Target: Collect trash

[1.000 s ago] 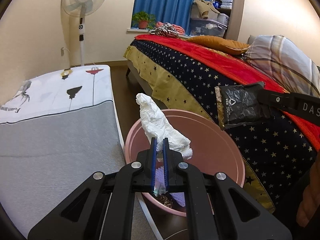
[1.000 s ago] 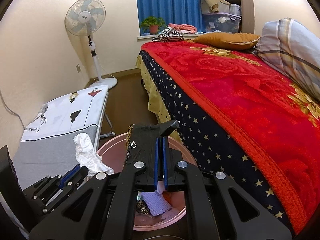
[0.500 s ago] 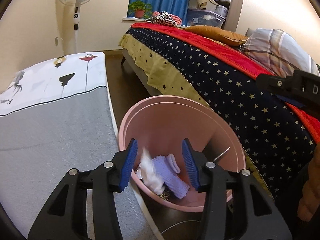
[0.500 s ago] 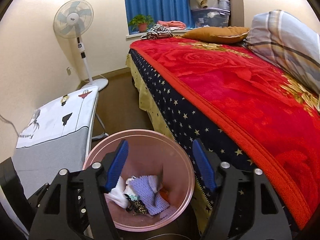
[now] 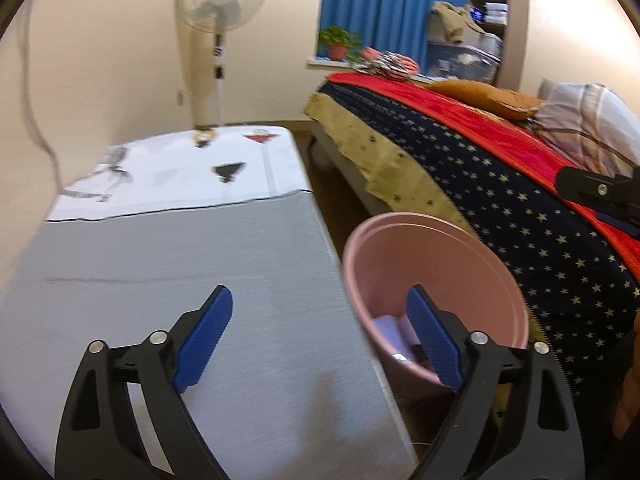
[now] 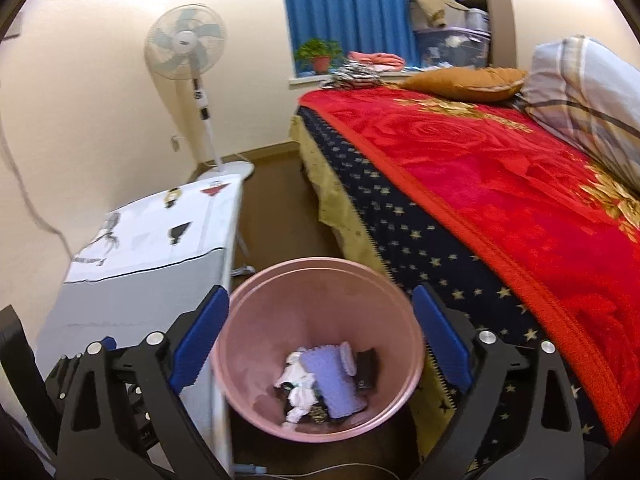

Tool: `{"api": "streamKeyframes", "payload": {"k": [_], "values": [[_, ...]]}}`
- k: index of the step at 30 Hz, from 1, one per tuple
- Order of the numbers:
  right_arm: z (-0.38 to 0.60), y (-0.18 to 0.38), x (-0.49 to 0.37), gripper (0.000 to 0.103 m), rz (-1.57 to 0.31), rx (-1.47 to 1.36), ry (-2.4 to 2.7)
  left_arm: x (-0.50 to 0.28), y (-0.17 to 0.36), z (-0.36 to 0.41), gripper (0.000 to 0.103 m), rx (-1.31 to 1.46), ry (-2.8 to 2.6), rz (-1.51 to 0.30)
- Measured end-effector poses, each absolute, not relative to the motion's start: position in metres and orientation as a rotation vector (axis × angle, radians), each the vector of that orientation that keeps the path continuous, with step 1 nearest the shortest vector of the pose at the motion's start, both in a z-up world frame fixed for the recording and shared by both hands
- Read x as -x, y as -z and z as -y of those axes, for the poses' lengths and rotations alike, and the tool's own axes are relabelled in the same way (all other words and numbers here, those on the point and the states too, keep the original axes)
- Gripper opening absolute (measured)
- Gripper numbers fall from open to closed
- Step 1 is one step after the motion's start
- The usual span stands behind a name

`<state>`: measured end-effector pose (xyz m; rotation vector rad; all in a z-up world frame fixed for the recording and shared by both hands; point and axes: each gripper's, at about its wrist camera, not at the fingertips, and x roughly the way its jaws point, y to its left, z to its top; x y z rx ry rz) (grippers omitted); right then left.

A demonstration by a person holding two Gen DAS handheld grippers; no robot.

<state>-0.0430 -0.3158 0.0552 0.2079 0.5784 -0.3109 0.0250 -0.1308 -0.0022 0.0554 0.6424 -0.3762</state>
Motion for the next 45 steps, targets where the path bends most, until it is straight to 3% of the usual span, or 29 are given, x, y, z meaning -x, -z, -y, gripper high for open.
{"api": "streamKeyframes", "payload": {"k": [11, 18, 45], "values": [[0.247, -0.06, 0.063, 0.098, -0.55, -0.145, 0.099, -0.001, -0.025, 0.06, 0.095, -0.031, 0.179, -0.59], [0.218, -0.056, 0.069, 0.098, -0.541, -0.103, 0.047, 0.011, -0.04, 0.019, 0.095, 0.011, 0.073, -0.575], [0.209, -0.03, 0.045, 0.098, -0.583, -0.089, 0.09, 0.01, -0.023, 0.017, 0.095, 0.053, 0.074, -0.57]]}}
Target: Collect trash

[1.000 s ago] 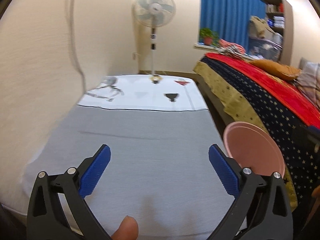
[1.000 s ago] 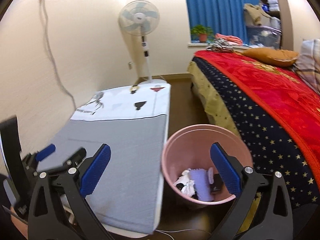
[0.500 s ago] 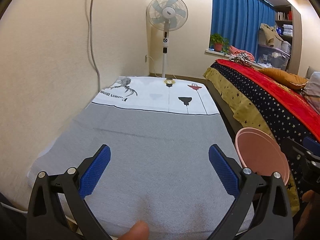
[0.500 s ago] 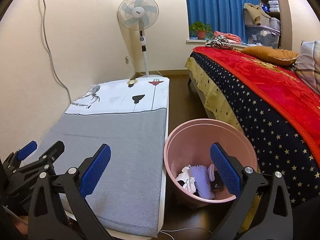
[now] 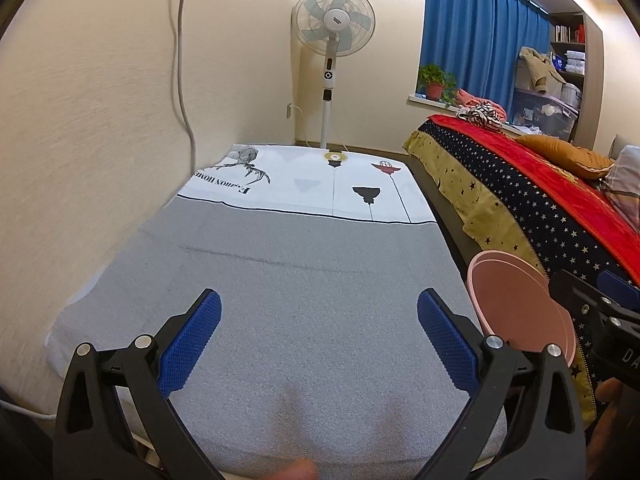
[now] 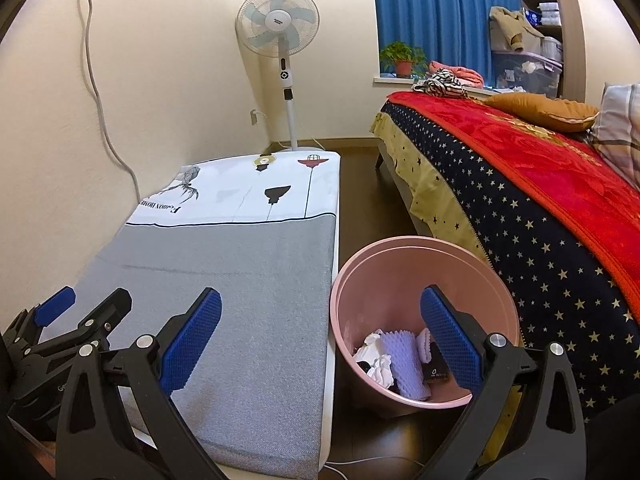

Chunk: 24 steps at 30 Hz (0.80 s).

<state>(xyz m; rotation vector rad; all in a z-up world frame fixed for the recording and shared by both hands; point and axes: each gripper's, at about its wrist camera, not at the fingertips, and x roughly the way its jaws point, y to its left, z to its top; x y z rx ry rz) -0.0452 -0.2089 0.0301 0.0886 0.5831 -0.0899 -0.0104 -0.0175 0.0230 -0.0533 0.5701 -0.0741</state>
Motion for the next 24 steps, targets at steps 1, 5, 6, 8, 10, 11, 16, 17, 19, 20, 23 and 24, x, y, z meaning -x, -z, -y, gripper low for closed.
{"api": "streamKeyframes", "payload": {"k": [1, 5, 6, 8, 10, 11, 16, 17, 19, 20, 23, 24], "values": [[0.2093, -0.0294, 0.045, 0.098, -0.583, -0.088, 0.089, 0.0105, -0.0231, 0.0175, 0.095, 0.053, 0.073, -0.57], [0.2085, -0.0299, 0.0462, 0.098, -0.583, -0.088, 0.088, 0.0107, -0.0223, 0.0177, 0.095, 0.052, 0.076, -0.569], [0.2084, -0.03, 0.0463, 0.098, -0.583, -0.088, 0.087, 0.0105, -0.0228, 0.017, 0.095, 0.051, 0.076, -0.569], [0.2082, -0.03, 0.0469, 0.098, -0.581, -0.087, 0.085, 0.011, -0.0225, 0.0167, 0.095, 0.052, 0.076, -0.569], [0.2076, -0.0302, 0.0472, 0.098, -0.58, -0.086, 0.083, 0.011, -0.0227, 0.0168, 0.095, 0.052, 0.076, -0.569], [0.207, -0.0305, 0.0476, 0.098, -0.579, -0.084, 0.083, 0.0111, -0.0225, 0.0169, 0.095, 0.053, 0.075, -0.569], [0.2067, -0.0304, 0.0476, 0.098, -0.579, -0.083, 0.083, 0.0113, -0.0224, 0.0168, 0.095, 0.053, 0.077, -0.568], [0.2068, -0.0303, 0.0476, 0.098, -0.579, -0.083, 0.084, 0.0113, -0.0223, 0.0169, 0.095, 0.054, 0.077, -0.568], [0.2067, -0.0302, 0.0477, 0.098, -0.58, -0.083, 0.084, 0.0113, -0.0224, 0.0168, 0.095, 0.054, 0.076, -0.568], [0.2067, -0.0304, 0.0476, 0.098, -0.579, -0.083, 0.083, 0.0113, -0.0224, 0.0168, 0.095, 0.054, 0.076, -0.568], [0.2068, -0.0303, 0.0477, 0.098, -0.579, -0.082, 0.082, 0.0117, -0.0223, 0.017, 0.095, 0.055, 0.076, -0.568], [0.2066, -0.0305, 0.0475, 0.098, -0.579, -0.082, 0.083, 0.0117, -0.0223, 0.017, 0.095, 0.055, 0.076, -0.568]]}}
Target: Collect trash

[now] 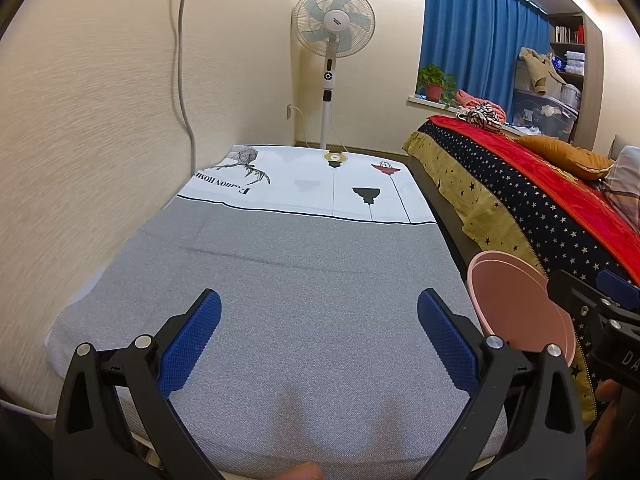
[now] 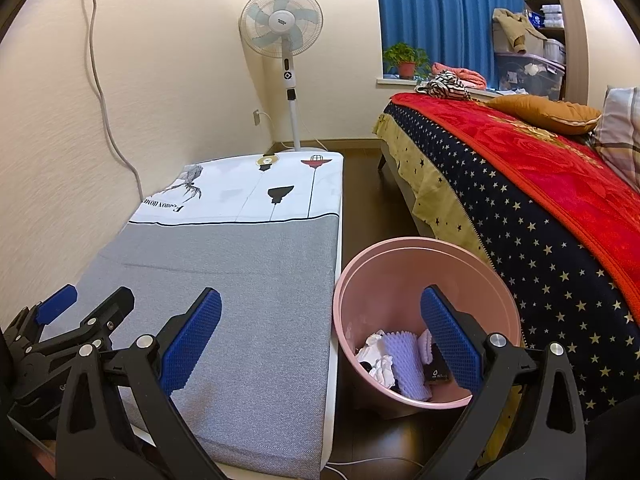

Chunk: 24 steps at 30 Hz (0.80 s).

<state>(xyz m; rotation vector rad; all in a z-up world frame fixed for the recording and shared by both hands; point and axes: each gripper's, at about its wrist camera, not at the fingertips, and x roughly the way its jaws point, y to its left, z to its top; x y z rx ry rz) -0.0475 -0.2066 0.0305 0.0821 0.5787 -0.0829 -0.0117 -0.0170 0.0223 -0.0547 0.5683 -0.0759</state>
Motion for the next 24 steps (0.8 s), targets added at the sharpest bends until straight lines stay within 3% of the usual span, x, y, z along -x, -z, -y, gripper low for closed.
{"api": "streamKeyframes", "payload": {"k": [24], "values": [[0.2054, -0.0315, 0.0489, 0.098, -0.577, -0.075, 0.083, 0.0115, -0.0223, 0.0165, 0.095, 0.055, 0.077, -0.566]]}}
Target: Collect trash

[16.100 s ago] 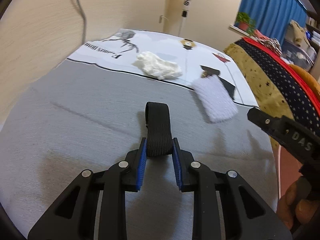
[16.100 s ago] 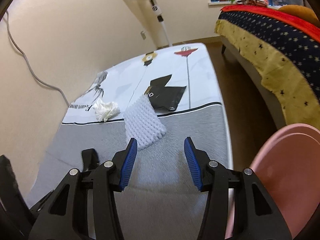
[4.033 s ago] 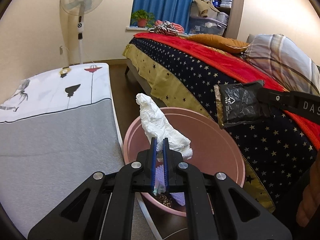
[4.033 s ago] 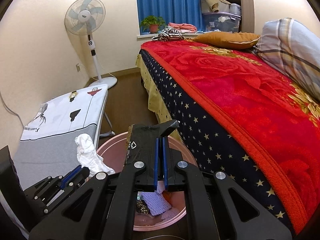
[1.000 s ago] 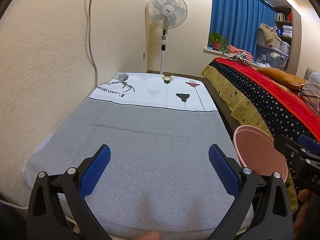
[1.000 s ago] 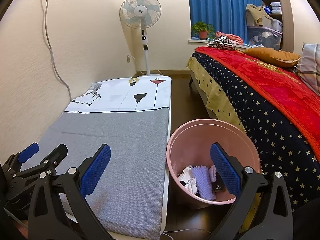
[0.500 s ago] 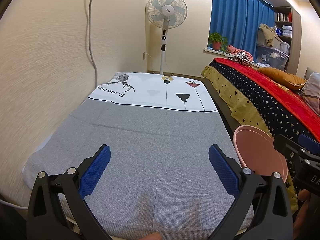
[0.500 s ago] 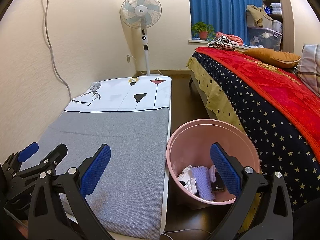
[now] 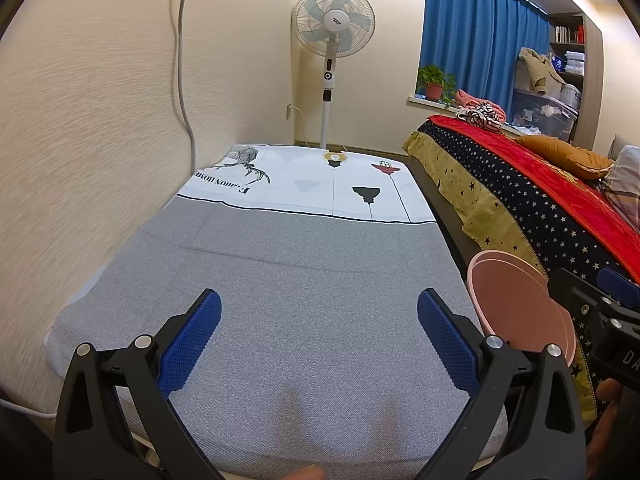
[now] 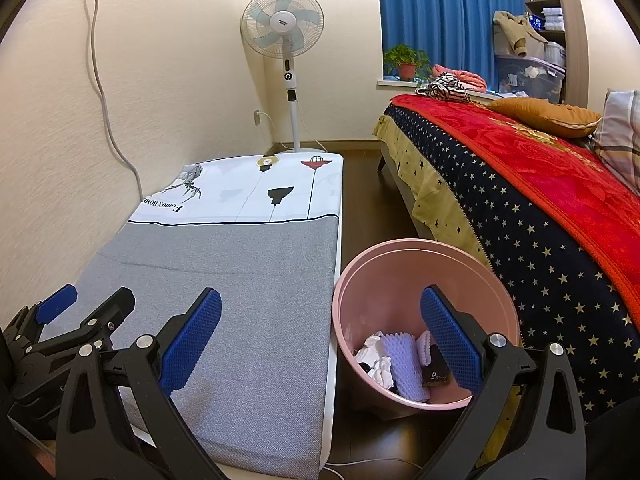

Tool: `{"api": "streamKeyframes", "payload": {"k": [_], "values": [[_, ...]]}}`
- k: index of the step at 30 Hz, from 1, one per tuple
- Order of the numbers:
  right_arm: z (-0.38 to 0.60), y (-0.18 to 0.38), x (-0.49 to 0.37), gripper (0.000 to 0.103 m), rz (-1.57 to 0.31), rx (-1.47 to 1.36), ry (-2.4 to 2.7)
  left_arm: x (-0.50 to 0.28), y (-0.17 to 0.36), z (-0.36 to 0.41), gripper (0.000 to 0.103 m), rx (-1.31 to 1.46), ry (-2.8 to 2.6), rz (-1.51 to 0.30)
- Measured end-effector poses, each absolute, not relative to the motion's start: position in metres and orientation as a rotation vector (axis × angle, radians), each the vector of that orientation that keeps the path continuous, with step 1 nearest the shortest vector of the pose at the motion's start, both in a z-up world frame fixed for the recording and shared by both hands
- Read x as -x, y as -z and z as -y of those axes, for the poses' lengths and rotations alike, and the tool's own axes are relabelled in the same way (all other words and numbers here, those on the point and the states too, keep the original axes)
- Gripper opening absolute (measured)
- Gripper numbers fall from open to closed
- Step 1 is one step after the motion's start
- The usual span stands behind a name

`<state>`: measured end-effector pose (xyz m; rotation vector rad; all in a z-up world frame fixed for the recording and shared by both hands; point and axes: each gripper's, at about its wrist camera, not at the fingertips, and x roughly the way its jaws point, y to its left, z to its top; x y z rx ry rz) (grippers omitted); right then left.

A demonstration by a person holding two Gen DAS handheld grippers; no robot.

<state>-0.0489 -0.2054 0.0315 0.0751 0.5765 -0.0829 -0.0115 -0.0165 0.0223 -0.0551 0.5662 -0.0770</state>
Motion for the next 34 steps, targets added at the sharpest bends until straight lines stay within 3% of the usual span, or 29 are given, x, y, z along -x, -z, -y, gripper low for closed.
{"api": "streamKeyframes", "payload": {"k": [34], "values": [[0.2073, -0.0294, 0.0481, 0.098, -0.586, -0.077, 0.082, 0.0067, -0.0213, 0.0144, 0.095, 0.047, 0.043, -0.568]]}}
